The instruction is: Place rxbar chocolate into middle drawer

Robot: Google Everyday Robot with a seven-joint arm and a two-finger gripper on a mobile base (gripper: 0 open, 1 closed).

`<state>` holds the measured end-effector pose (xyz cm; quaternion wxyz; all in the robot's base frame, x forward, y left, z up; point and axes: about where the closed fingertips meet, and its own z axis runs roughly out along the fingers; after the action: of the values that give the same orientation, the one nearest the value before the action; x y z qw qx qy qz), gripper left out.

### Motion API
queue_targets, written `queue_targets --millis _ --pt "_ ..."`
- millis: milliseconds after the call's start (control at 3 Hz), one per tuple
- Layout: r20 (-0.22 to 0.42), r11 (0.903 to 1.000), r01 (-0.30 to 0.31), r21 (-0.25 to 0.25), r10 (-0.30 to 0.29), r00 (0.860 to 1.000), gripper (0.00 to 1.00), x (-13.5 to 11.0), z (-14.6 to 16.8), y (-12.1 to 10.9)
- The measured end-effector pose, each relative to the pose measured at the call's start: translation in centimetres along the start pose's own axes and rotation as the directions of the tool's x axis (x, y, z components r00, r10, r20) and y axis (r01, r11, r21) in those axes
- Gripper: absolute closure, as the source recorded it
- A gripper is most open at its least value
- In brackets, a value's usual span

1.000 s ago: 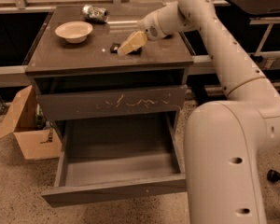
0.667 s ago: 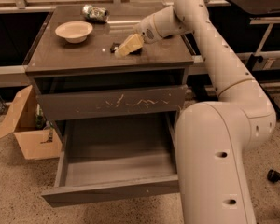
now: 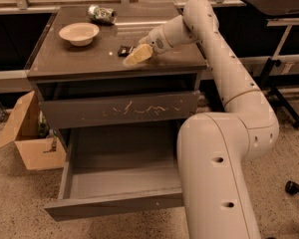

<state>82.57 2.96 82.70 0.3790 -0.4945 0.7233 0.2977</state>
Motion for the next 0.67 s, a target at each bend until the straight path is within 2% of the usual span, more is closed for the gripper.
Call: queue_targets --millis 333,667 --pt "-0.012 0.9996 -0.028 -0.009 0.028 1.0 0.41 1.19 0.4 -0.36" --pt "-0.012 0.9996 -0.028 -0.009 0.028 1.0 0.63 0.76 0.13 -0.33"
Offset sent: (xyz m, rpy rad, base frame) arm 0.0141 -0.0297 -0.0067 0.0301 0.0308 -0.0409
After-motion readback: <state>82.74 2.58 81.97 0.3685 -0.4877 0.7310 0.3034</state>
